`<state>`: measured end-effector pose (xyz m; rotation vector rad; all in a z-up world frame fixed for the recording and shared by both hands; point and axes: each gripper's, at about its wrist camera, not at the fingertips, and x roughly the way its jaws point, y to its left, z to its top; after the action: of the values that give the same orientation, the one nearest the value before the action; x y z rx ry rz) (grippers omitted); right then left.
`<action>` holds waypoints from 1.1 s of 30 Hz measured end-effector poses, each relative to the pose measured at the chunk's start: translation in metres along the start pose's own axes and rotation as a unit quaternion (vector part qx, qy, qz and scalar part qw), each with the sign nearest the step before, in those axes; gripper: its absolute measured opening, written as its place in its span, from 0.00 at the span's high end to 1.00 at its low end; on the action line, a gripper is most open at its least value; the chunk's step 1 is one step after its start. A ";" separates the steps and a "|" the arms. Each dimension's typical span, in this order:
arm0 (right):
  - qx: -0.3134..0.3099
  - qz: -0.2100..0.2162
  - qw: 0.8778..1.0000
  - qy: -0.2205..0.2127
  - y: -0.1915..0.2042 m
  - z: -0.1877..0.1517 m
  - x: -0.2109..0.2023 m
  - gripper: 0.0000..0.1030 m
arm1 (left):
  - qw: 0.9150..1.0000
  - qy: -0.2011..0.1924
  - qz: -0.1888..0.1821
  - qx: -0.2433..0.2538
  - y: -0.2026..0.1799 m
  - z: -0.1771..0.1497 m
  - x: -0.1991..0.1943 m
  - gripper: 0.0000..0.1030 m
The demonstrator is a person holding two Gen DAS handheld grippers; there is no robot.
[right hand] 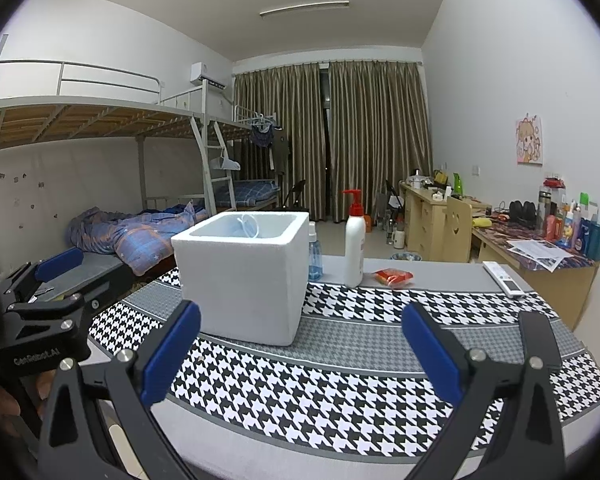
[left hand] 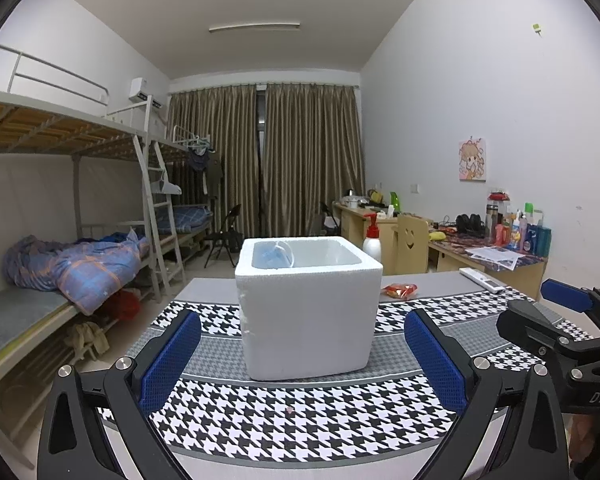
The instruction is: Organize soft objects
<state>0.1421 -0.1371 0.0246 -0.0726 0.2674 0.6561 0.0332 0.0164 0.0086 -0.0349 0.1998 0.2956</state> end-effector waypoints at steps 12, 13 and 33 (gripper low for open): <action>0.005 -0.008 1.000 0.004 -0.003 -0.009 -0.002 0.01 | 1.000 0.001 0.000 -0.001 0.000 -0.010 -0.003 0.01; 0.006 -0.008 1.000 0.004 -0.003 -0.009 -0.002 0.01 | 1.000 0.001 0.000 -0.002 0.000 -0.010 -0.004 0.01; 0.014 -0.015 1.000 0.004 -0.007 -0.018 -0.006 0.01 | 1.000 0.002 0.005 0.005 -0.002 -0.020 -0.005 0.01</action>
<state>0.1379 -0.1484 0.0088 -0.0516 0.2826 0.6215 0.0253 0.0120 -0.0100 -0.0242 0.2047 0.3044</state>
